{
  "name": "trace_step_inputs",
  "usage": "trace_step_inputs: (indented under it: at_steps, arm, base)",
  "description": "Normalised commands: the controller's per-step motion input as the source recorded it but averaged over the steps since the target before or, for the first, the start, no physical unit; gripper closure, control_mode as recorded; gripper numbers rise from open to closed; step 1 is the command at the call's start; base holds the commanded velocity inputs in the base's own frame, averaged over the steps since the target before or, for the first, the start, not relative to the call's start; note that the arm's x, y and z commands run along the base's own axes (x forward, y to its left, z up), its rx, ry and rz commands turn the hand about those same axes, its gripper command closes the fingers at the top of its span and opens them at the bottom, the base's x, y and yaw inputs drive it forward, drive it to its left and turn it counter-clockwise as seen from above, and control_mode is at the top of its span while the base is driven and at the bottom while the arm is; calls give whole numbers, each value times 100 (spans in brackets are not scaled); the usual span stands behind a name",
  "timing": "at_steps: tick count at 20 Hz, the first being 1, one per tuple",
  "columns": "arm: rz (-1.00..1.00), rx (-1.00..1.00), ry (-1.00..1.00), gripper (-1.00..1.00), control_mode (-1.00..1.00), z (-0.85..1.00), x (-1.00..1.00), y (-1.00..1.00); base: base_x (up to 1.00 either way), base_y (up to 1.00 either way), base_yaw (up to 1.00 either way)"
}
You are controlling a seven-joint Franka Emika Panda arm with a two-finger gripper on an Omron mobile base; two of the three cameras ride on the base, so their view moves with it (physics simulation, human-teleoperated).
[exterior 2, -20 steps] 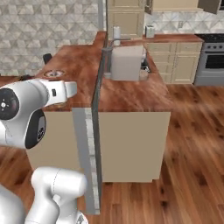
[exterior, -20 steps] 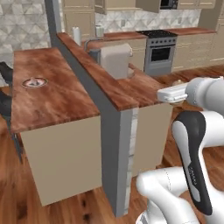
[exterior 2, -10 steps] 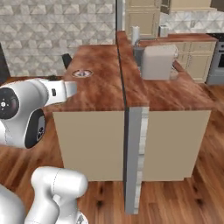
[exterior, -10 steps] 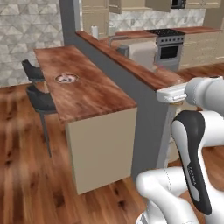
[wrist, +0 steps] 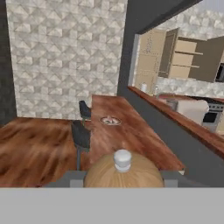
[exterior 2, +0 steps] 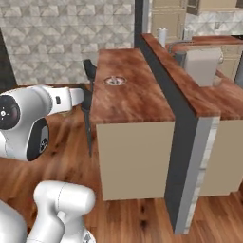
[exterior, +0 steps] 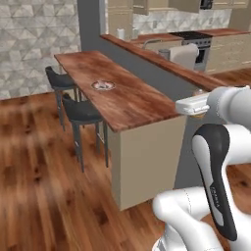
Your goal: Retrieve the shaker from the cabinet and place it next the steak on a plate on the dining table.
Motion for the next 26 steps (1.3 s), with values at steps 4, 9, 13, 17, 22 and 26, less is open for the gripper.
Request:
trace_step_inputs:
  at_steps: [4, 9, 13, 17, 22, 26]
  arm:
    - [0, 0, 0, 100, 100, 0, 0, 0]
    - [0, 0, 0, 100, 100, 0, 0, 0]
    - [0, 0, 0, 100, 100, 0, 0, 0]
    - [0, 0, 0, 100, 100, 0, 0, 0]
    - [0, 0, 0, 100, 100, 0, 0, 0]
    - [0, 0, 0, 100, 100, 0, 0, 0]
  base:
    - [44, 100, -12]
    - [81, 100, -19]
    - [100, 100, -31]
    - [100, 100, -31]
    - [100, 90, -31]
    - [100, 55, -39]
